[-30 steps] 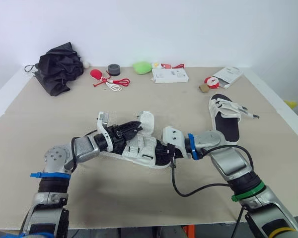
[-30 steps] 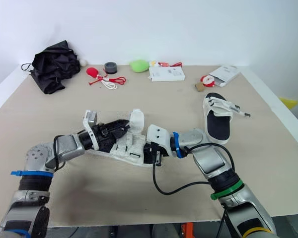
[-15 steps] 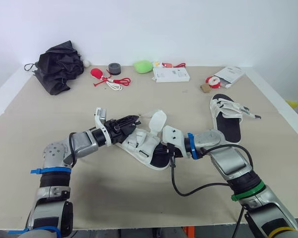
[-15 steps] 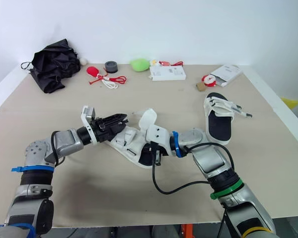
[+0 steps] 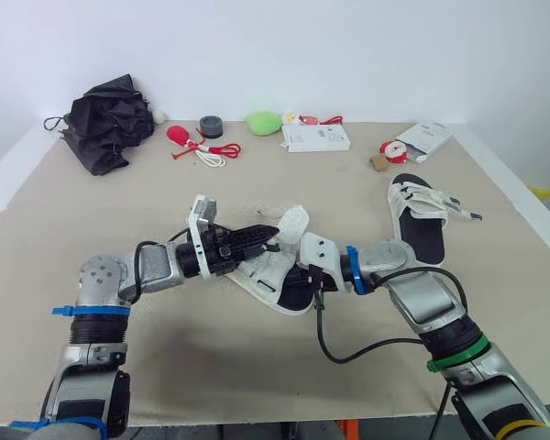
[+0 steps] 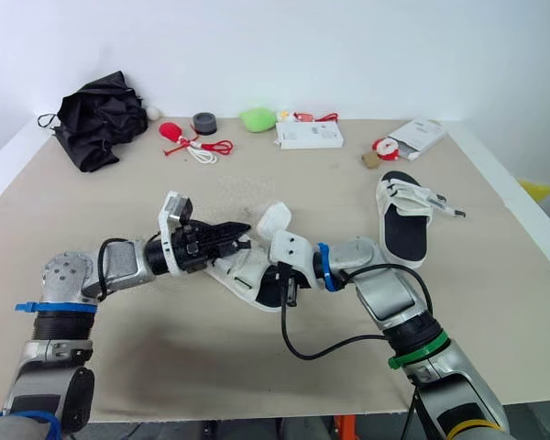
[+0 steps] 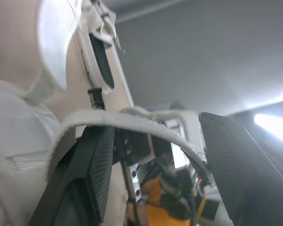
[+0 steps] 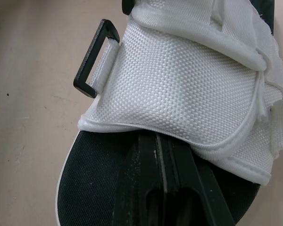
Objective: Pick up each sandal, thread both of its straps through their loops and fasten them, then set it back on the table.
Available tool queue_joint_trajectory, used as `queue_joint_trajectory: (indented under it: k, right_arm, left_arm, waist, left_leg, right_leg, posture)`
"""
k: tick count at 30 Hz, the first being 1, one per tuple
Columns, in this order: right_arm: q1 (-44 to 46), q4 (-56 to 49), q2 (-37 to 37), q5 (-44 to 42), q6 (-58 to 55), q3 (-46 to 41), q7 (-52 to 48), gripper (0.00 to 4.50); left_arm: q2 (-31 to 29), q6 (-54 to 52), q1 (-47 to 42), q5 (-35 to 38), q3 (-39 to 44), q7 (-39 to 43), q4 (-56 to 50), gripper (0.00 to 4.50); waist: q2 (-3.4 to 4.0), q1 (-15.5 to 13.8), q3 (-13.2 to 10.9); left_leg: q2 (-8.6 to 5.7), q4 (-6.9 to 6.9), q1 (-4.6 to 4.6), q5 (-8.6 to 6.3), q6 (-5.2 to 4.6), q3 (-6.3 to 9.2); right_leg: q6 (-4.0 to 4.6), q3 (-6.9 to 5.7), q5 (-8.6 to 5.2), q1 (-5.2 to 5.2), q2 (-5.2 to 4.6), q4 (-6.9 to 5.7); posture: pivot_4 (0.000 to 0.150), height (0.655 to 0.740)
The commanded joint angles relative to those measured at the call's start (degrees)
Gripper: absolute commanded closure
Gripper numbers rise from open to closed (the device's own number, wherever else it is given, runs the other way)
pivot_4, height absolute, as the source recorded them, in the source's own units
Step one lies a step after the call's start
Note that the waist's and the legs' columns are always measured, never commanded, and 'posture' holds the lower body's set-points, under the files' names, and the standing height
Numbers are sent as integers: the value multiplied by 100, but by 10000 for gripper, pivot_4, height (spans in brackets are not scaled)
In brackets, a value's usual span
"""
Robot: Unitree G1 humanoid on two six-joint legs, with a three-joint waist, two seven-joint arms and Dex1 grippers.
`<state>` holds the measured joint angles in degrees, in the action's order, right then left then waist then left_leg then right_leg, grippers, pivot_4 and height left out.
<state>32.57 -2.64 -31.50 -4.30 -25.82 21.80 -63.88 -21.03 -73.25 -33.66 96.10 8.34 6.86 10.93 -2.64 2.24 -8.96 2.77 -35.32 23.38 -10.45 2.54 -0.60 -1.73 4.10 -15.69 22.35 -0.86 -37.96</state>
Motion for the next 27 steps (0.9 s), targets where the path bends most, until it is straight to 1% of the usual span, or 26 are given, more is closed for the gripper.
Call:
queue_joint_trajectory:
  k: [1,3,4,5,6,7,8,13,15,19,24,27]
  right_arm:
    - [-252,247,-71,169,-247,292,-19,45000]
    - [-269,214,-70,159,-271,282,-7,45000]
    - [-284,191,-74,153,-283,275,0,45000]
    - [-301,164,-77,145,-306,267,9,45000]
    - [-325,136,-85,144,-319,261,17,45000]
    - [-348,108,-92,140,-334,255,24,45000]
    - [-373,83,-98,138,-347,247,30,45000]
    - [-417,30,-103,144,-397,213,62,45000]
    - [-419,28,-100,145,-407,192,66,45000]
    - [-454,18,-100,165,-405,177,78,45000]
    - [-477,0,-101,174,-399,176,79,45000]
    - [-458,17,-89,181,-392,181,78,45000]
  left_arm:
    - [-52,30,-337,-850,-246,544,535,15701]
    - [18,228,-605,-1362,-327,724,1056,15701]
    - [75,405,-745,-1664,-360,771,1362,13174]
    - [147,597,-906,-1979,-362,829,1730,8971]
    - [221,709,-1040,-2136,-298,869,2040,8971]
    - [273,751,-1141,-2232,-241,945,2262,7969]
    - [310,747,-1220,-2350,-236,1063,2430,654]
    - [458,528,-1407,-2830,-234,1657,2741,259]
    - [519,520,-1431,-3033,-217,1819,2757,259]
    - [629,559,-1475,-3347,-16,2012,2845,259]
    - [845,678,-1676,-3363,632,2017,3052,259]
    - [957,896,-1886,-3240,1183,1768,3201,259]
  waist:
    - [0,0,0]
    - [0,1,0]
    - [0,-2,0]
    - [0,-2,0]
    - [0,-1,0]
    - [5,-10,4]
    - [3,-14,5]
    - [7,-15,6]
    - [8,-15,8]
    - [15,-16,12]
    - [17,-15,13]
    - [15,-16,10]
  left_leg:
    - [0,0,0,0,0,2]
    - [-1,0,-1,0,0,6]
    - [-1,0,-1,-1,1,6]
    - [-2,0,-1,0,1,18]
    - [-2,0,-1,0,1,18]
    - [-2,1,0,-1,1,20]
    - [-5,6,0,-1,0,26]
    - [-4,21,6,-2,0,32]
    - [-6,48,3,-1,0,38]
    - [-6,59,3,-1,0,49]
    - [-8,59,1,0,0,51]
    - [-8,59,2,1,-1,52]
  right_leg:
    - [1,-1,-1,2,0,1]
    - [1,-6,-1,9,0,4]
    - [1,-6,-1,9,0,7]
    - [2,-17,-1,9,0,17]
    - [2,-17,-1,9,0,18]
    - [3,-19,1,7,0,26]
    - [0,-27,3,-4,-3,41]
    - [-6,-36,14,-8,-5,72]
    - [-29,-39,21,-11,-4,81]
    - [-25,-50,18,-20,-3,81]
    - [-26,-53,18,-37,-5,82]
    - [-26,-55,18,-36,-5,83]
  posture:
    - [1500,7400]
    - [1500,7400]
    - [1500,7400]
    - [1500,7400]
    - [1500,7400]
    - [1500,7400]
    - [1500,7400]
    - [1500,7400]
    - [1500,7400]
    - [1500,7400]
    - [1500,7400]
    - [1500,7400]
